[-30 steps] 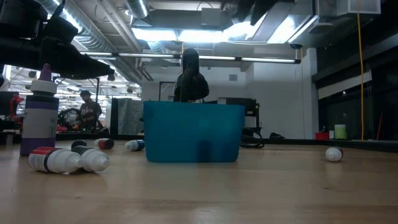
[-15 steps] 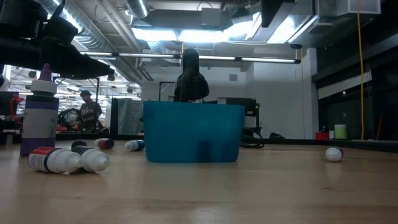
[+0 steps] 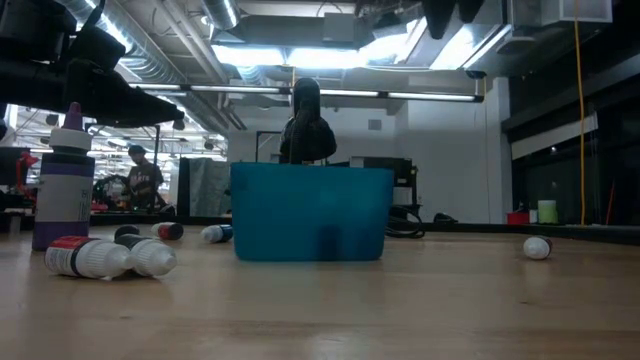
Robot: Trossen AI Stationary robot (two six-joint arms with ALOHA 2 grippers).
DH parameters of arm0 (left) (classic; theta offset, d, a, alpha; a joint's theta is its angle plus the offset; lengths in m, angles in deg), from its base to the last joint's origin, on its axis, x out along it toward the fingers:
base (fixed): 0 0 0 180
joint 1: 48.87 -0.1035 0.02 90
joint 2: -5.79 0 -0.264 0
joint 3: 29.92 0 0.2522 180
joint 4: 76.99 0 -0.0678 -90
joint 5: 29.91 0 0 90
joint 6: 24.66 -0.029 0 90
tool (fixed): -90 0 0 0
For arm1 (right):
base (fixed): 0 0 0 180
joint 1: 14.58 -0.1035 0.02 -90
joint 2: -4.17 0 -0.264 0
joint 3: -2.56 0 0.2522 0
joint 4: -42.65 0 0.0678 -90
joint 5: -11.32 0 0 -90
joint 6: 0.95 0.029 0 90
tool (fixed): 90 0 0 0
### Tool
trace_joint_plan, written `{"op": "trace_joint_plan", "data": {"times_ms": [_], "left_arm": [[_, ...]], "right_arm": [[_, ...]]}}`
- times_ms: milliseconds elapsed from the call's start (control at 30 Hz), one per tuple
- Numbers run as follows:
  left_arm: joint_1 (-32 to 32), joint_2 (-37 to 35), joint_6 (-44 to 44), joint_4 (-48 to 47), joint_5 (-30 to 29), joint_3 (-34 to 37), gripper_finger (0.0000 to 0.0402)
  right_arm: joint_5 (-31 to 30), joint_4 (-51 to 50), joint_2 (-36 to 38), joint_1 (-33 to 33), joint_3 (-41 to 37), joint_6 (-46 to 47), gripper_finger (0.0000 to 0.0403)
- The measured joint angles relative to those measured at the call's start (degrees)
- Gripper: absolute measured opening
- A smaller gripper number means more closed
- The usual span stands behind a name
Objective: Pick & Place food coloring
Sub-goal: Put the pink small food coloring bottle into the bin
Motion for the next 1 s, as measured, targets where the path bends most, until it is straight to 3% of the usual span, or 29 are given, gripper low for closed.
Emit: {"op": "trace_joint_plan", "data": {"times_ms": [367,600,1000], "left_arm": [[0.0,0.0,0.0,0.0,0.0,0.0,0.0269],[0.0,0.0,0.0,0.0,0.0,0.0,0.0269],[0.0,0.0,0.0,0.0,0.0,0.0,0.0269]], "right_arm": [[-0.1,0.0,-3.8,-2.9,-0.6,-4.0,0.0161],[-0.7,0.2,-3.8,-3.9,-9.9,-6.3,0.0161],[-5.2,12.2,-3.8,-5.9,-24.2,-7.7,0.0161]]}}
